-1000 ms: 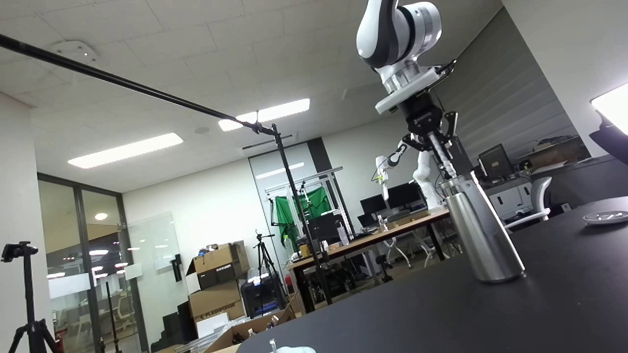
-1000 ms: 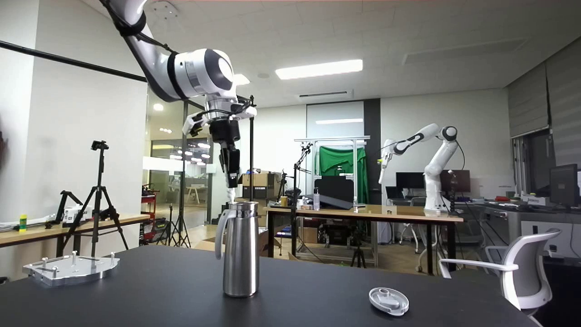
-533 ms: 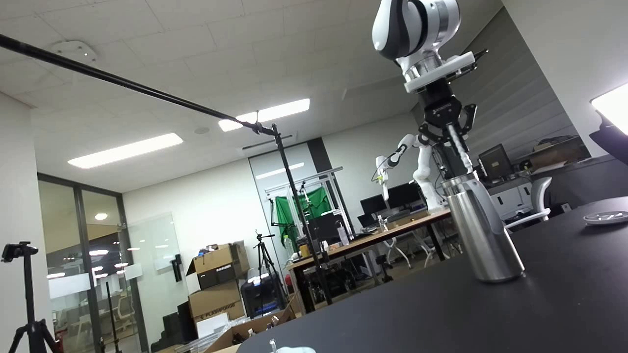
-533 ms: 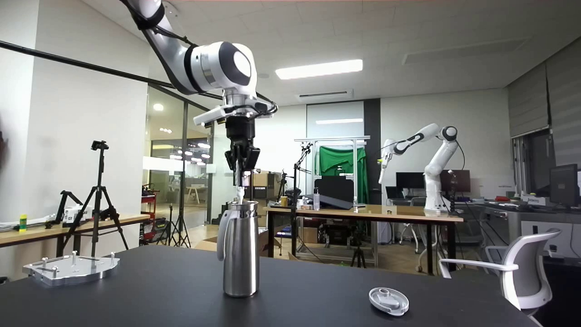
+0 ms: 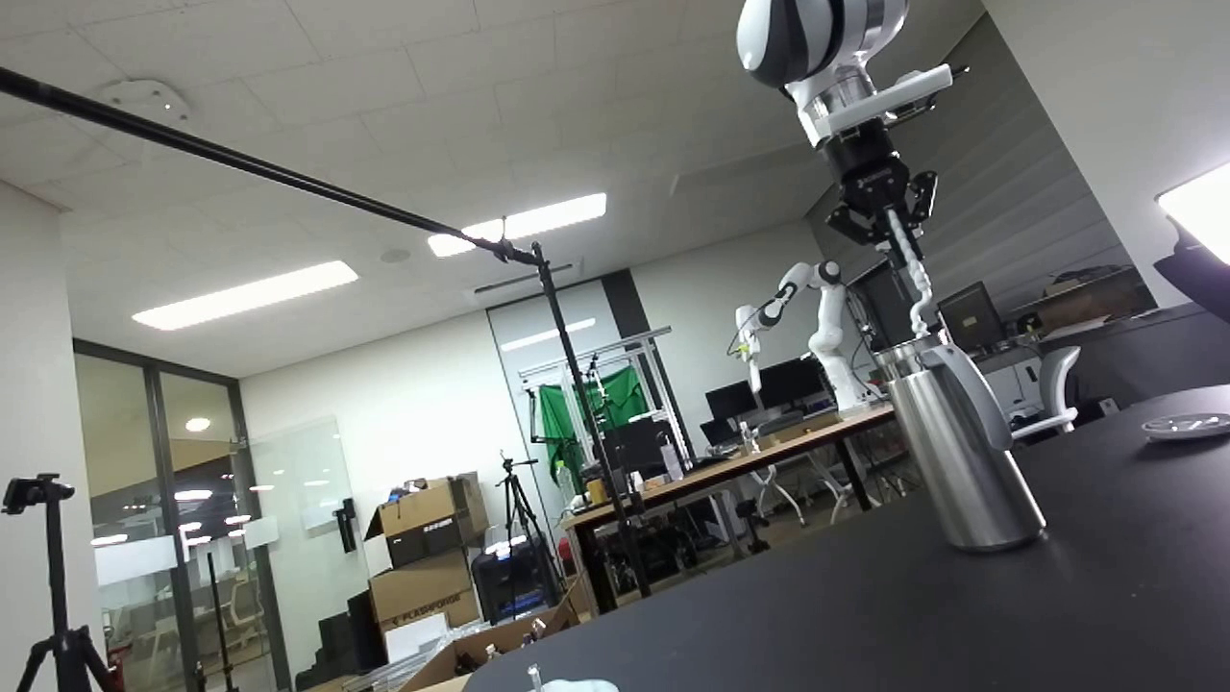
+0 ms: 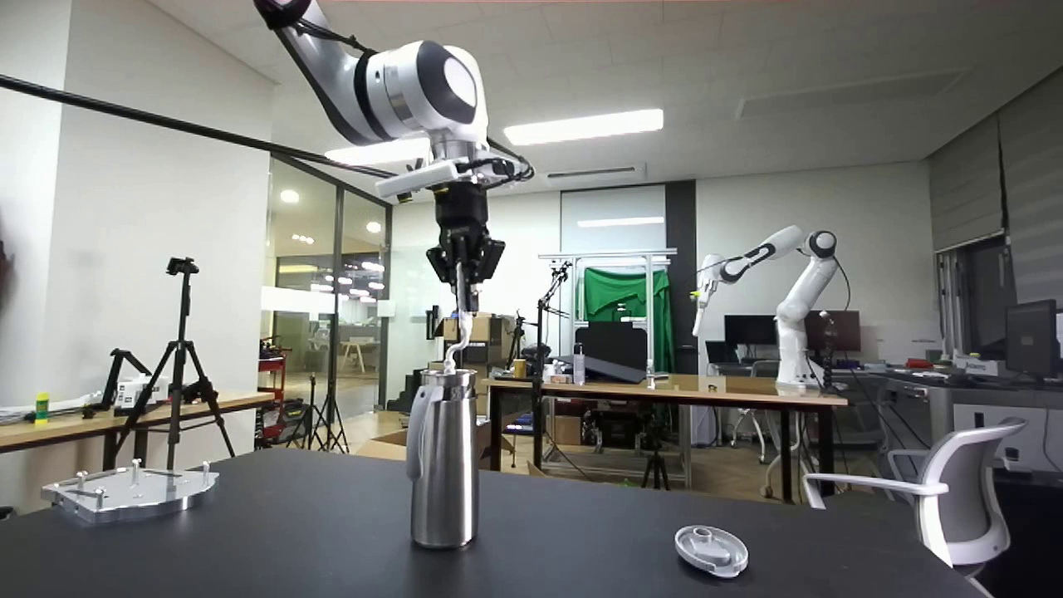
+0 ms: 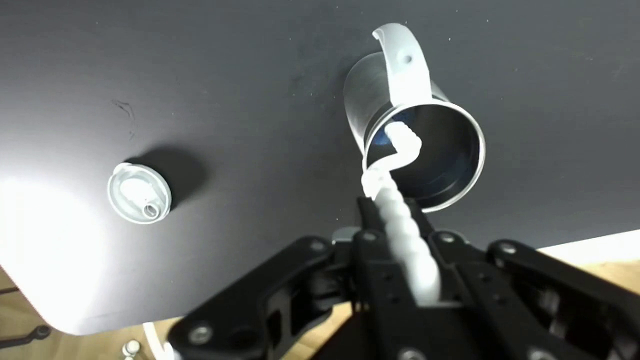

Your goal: Move the brush inside the flask up and down

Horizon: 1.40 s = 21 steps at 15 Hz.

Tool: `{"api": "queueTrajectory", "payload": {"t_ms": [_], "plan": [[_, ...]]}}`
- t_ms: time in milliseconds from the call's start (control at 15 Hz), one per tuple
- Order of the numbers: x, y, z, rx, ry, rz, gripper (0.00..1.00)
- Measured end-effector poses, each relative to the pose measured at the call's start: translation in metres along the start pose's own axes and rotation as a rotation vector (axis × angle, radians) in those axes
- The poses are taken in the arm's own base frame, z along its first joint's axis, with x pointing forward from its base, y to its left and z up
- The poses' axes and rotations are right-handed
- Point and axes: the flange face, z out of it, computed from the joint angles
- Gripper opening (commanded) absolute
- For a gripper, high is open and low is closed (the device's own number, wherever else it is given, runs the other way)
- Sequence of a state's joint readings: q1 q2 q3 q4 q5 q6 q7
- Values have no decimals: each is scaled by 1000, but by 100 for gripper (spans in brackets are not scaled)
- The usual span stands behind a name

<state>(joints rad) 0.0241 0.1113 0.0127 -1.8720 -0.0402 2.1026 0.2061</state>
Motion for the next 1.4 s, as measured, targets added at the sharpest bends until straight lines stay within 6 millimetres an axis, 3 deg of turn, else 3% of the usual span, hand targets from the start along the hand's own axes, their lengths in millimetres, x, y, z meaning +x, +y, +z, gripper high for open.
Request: {"api": "queueTrajectory", "payload": {"t_ms": [267,600,733,933,1400], "plan": [[4,-4,-32,9,59,-84,4],[2,-8,-91,19,163,-184,4],[0,-6,-104,22,184,-213,4],[4,-2,-90,33,158,-236,4],[15,7,10,70,-8,-258,4]]}}
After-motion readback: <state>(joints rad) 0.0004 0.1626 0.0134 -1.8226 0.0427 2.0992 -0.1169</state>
